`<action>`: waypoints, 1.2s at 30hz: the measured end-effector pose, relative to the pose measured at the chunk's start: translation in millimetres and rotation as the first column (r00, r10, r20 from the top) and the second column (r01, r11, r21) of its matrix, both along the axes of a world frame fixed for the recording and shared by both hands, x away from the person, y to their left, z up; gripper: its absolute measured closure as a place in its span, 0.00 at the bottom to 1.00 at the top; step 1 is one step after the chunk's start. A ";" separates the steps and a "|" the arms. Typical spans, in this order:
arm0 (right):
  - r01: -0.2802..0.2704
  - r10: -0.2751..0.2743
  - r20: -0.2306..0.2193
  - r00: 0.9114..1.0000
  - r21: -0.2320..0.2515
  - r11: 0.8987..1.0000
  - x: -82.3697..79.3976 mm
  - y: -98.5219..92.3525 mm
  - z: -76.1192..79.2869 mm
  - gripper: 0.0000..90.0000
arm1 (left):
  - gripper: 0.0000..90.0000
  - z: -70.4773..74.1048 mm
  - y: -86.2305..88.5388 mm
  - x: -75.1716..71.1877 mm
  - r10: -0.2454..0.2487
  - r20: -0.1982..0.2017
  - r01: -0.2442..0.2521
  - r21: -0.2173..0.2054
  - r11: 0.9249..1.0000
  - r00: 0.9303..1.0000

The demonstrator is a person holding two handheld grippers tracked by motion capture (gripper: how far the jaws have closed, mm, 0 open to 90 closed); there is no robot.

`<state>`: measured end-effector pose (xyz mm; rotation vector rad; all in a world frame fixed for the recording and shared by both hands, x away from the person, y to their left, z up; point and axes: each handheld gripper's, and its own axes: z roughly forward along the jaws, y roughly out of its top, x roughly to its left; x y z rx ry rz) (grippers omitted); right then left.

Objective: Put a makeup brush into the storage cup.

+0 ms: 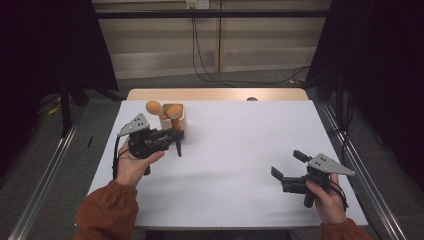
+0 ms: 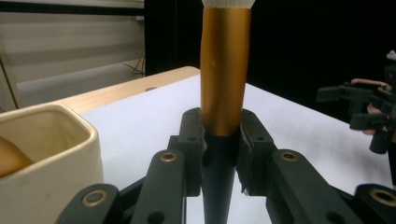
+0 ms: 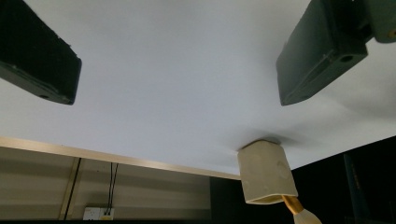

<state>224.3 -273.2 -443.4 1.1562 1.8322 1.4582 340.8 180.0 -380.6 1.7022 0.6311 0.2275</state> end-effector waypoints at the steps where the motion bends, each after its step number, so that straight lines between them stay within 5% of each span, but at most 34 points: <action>1: 0.002 -0.002 0.000 1.000 0.000 1.000 -0.9 -0.7 -0.9 0.00 | 0.83 1.2 -0.2 1.3 0.002 0.001 -0.002 -0.001 1.000 1.000; 9: 0.058 -0.058 0.004 0.998 0.018 0.998 -8.4 -13.2 -5.7 0.00 | 0.83 8.6 3.9 10.6 0.039 0.023 -0.039 0.001 0.999 0.999; 21: 0.051 -0.051 0.011 0.999 0.025 0.998 -11.7 -13.5 -6.5 0.00 | 0.83 21.9 4.0 34.8 0.114 0.059 -0.115 0.010 0.993 0.992; 36: 0.032 -0.032 0.011 0.999 0.006 0.999 -11.0 -13.5 -8.4 0.00 | 0.82 25.6 -6.4 64.6 0.166 0.116 -0.164 -0.028 0.986 0.979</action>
